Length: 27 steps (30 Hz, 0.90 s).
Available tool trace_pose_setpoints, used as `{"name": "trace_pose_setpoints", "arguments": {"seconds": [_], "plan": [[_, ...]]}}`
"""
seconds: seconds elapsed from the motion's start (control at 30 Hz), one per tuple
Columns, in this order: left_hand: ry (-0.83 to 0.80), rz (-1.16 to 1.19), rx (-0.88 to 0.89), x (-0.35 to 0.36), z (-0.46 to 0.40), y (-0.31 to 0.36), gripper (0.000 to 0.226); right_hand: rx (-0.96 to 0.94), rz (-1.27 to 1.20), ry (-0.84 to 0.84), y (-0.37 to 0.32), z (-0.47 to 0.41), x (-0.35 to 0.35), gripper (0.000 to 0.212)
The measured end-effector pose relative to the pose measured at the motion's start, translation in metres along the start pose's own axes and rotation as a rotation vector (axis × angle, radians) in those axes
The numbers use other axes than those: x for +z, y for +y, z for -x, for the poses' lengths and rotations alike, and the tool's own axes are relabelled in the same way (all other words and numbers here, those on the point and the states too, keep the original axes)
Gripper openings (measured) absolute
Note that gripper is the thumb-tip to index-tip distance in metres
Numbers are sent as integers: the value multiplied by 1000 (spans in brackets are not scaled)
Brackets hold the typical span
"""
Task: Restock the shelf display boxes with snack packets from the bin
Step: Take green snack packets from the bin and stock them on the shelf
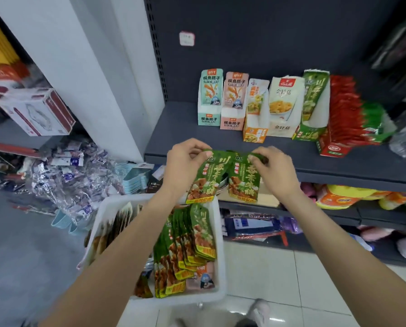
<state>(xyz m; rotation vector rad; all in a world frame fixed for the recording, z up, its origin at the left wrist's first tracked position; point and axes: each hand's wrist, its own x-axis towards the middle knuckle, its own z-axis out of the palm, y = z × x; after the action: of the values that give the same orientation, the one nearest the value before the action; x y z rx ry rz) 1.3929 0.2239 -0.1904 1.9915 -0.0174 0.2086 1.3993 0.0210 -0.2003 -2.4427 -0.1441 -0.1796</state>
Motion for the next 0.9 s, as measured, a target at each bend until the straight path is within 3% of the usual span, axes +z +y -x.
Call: {"name": "trace_pose_setpoints", "arguments": {"seconds": [0.2,0.43,0.7,0.9], "plan": [[-10,-67,38,76,-40,50,12,-68,-41,24,63,-44,-77,17],[64,-63,134,140,-87,105,9,-18,-119,120,114,-91,-145,12],[133,57,159,180,-162,128,8,-18,-173,302,141,-166,-182,12],[65,91,215,203,-223,131,10,-17,-78,348,156,-219,-190,12]]}}
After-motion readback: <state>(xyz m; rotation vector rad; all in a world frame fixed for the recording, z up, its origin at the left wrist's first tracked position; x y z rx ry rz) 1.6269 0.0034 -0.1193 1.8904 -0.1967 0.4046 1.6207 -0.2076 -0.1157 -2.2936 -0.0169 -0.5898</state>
